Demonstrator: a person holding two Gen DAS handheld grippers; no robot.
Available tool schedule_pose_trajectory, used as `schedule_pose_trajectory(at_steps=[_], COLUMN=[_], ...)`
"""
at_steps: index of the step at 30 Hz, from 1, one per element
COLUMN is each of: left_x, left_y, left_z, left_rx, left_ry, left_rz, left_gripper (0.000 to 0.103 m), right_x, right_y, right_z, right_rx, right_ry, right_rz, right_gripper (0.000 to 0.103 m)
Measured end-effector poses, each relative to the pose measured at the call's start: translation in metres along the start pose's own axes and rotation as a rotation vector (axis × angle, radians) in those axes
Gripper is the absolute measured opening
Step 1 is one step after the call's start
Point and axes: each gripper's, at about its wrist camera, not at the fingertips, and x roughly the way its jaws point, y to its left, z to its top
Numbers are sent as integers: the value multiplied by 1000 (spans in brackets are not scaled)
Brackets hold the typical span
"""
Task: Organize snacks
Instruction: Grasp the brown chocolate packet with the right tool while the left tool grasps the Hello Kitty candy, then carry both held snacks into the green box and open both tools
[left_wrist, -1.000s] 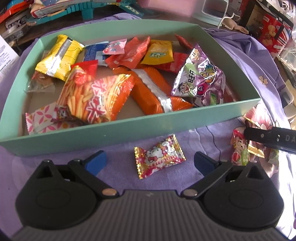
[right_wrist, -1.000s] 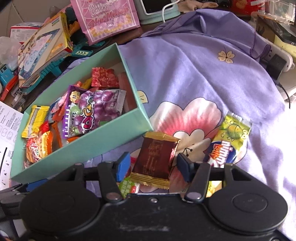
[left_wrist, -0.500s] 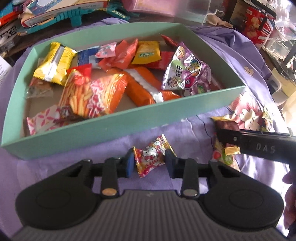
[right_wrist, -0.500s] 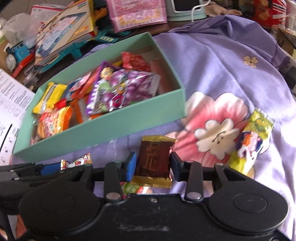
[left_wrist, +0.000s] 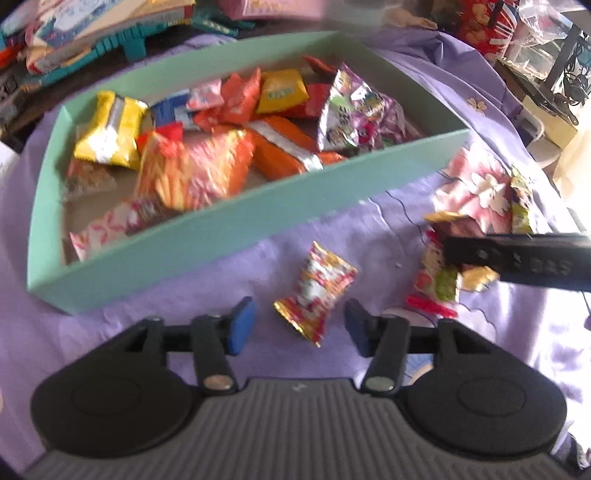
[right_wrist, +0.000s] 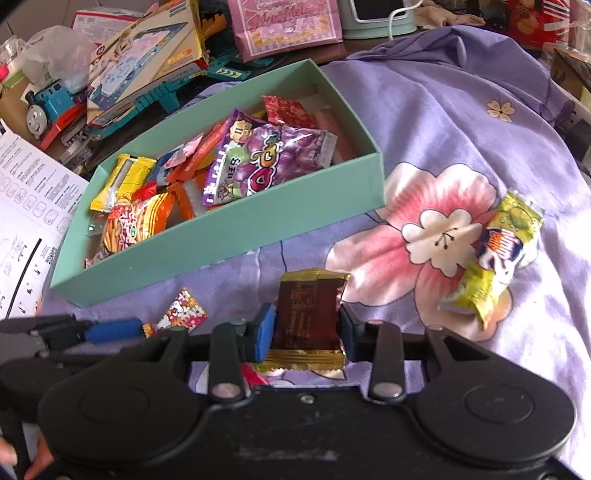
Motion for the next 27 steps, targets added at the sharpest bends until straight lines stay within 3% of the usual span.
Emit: schedule_pose_trajectory(at_steps=[5,10,18,27], left_x=[9,10,2,-23], left_y=[-12,-24,-13,-9], left_z=[9,3,-4,-3], left_rx=[105,165,70,30], left_ry=[8,9,15,-27], left_rz=[-16,-23,-40,-53], left_gripper=[55,30,28,28], right_x=[-5,-6,-11,-29], right_y=[-6,-8,-8,-2], right_z=[-2,-3,-5,-4], right_rx=[15,23,31,15], right_ry=[-5,-5,-13,-39], right_rz=[8,14,18,25], right_gripper=[37,37,37,37])
